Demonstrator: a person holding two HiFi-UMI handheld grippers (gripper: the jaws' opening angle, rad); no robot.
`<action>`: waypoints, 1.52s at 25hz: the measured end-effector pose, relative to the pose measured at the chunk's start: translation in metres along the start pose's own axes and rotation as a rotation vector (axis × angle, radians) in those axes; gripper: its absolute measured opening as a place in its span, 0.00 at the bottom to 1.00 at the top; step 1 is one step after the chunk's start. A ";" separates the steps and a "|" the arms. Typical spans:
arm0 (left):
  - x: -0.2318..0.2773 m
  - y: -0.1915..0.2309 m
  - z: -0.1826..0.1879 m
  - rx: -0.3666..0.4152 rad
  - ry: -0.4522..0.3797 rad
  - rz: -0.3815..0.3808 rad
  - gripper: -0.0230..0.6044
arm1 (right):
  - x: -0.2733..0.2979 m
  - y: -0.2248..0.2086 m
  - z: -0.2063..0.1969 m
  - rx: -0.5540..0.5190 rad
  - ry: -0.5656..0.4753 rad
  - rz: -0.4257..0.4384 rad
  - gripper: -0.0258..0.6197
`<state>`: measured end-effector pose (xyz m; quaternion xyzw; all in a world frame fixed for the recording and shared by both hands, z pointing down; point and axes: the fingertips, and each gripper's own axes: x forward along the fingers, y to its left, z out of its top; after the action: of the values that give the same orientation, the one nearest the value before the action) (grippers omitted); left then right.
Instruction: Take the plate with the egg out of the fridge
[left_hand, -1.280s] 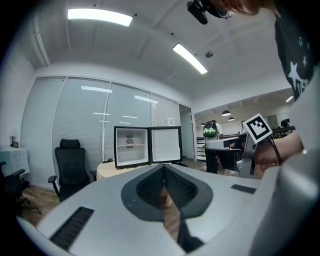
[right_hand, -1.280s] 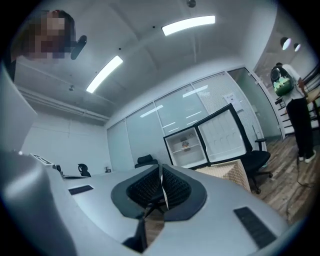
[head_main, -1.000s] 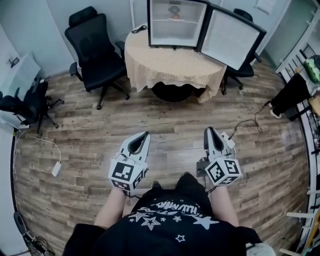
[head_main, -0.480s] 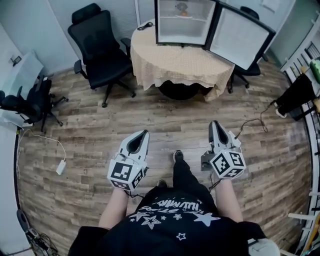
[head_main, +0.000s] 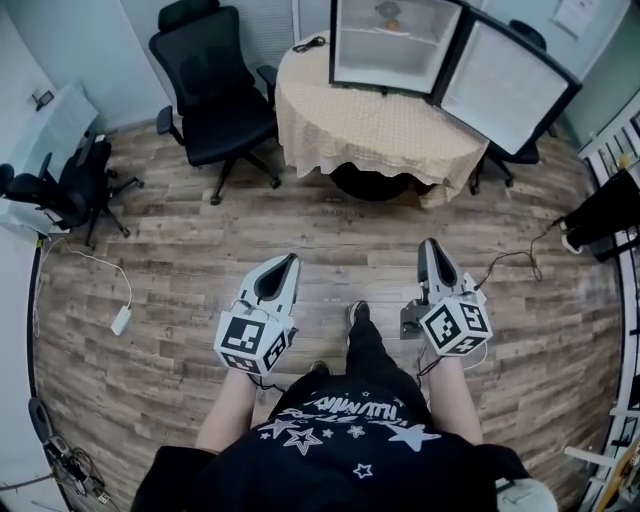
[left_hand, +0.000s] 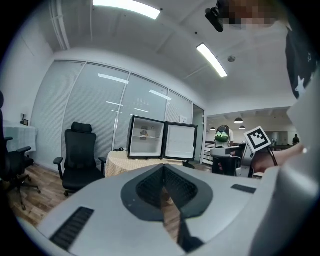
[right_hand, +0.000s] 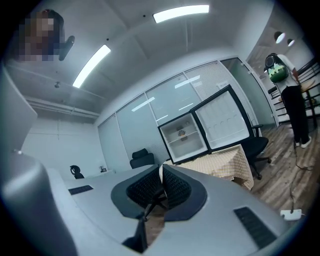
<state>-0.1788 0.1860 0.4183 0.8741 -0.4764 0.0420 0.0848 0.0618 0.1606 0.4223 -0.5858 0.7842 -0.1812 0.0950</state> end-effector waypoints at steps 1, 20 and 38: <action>0.009 -0.001 0.002 0.008 0.001 -0.005 0.05 | 0.005 -0.007 0.003 0.006 -0.004 -0.003 0.10; 0.193 -0.015 0.061 0.053 -0.029 -0.034 0.05 | 0.132 -0.131 0.070 0.096 -0.040 0.039 0.10; 0.273 0.011 0.054 0.053 0.019 0.039 0.05 | 0.212 -0.175 0.073 0.142 0.000 0.106 0.10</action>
<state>-0.0398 -0.0554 0.4087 0.8661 -0.4914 0.0645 0.0651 0.1803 -0.0969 0.4383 -0.5353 0.7992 -0.2311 0.1459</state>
